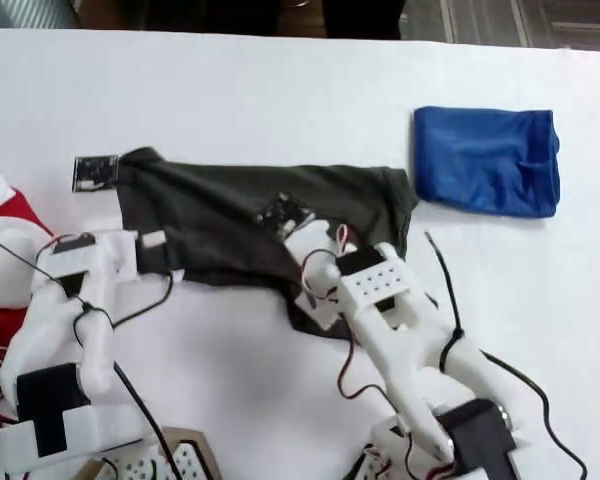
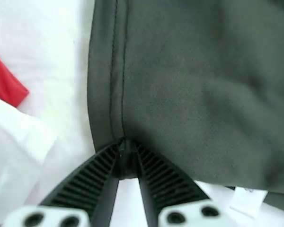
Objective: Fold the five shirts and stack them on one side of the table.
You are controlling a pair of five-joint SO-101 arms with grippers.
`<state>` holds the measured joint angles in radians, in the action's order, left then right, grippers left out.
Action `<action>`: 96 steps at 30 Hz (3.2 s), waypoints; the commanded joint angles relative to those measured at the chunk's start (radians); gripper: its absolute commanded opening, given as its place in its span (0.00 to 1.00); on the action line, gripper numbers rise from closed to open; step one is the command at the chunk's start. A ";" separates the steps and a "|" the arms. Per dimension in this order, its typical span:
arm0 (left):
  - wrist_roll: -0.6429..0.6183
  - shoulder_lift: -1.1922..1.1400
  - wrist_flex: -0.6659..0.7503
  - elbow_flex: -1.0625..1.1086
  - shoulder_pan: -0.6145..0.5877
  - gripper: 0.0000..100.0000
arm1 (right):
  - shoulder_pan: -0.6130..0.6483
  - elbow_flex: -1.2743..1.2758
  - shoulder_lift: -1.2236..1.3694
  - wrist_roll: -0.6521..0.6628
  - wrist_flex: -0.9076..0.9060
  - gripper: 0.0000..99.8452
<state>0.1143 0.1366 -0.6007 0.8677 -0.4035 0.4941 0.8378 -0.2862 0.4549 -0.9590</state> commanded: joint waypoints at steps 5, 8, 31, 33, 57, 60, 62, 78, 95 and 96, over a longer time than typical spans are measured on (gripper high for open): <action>0.000 0.005 0.005 -0.039 -0.003 0.03 | -0.039 -0.069 -0.208 0.006 -0.076 0.02; 0.000 0.005 0.005 -0.039 -0.003 0.03 | -0.088 -0.029 -0.229 0.005 0.056 0.02; 0.000 0.005 0.005 -0.039 -0.003 0.03 | 0.137 0.103 0.004 0.000 0.151 0.02; 0.000 0.005 0.005 -0.039 -0.003 0.03 | 0.134 0.095 -0.039 0.000 0.140 0.02; 0.000 0.003 0.005 -0.039 -0.003 0.03 | 0.090 0.141 -0.007 0.006 -0.025 0.20; 0.000 0.003 0.005 -0.039 -0.003 0.03 | 0.090 0.118 0.068 0.006 -0.019 0.20; 0.000 0.003 0.005 -0.039 -0.003 0.03 | 0.082 0.074 0.111 0.006 -0.038 0.19; 0.000 0.003 0.005 -0.038 -0.003 0.03 | -0.071 -0.124 0.157 0.098 -0.140 0.02; 0.000 0.003 0.005 -0.038 -0.003 0.03 | -0.163 -0.600 0.325 0.331 -0.159 0.02; 0.000 0.003 0.005 -0.038 -0.003 0.03 | -0.163 -0.646 0.366 0.336 -0.160 0.02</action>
<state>0.1143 0.1366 -0.6007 0.8677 -0.4035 0.3360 0.3299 -0.0038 0.7679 -1.1308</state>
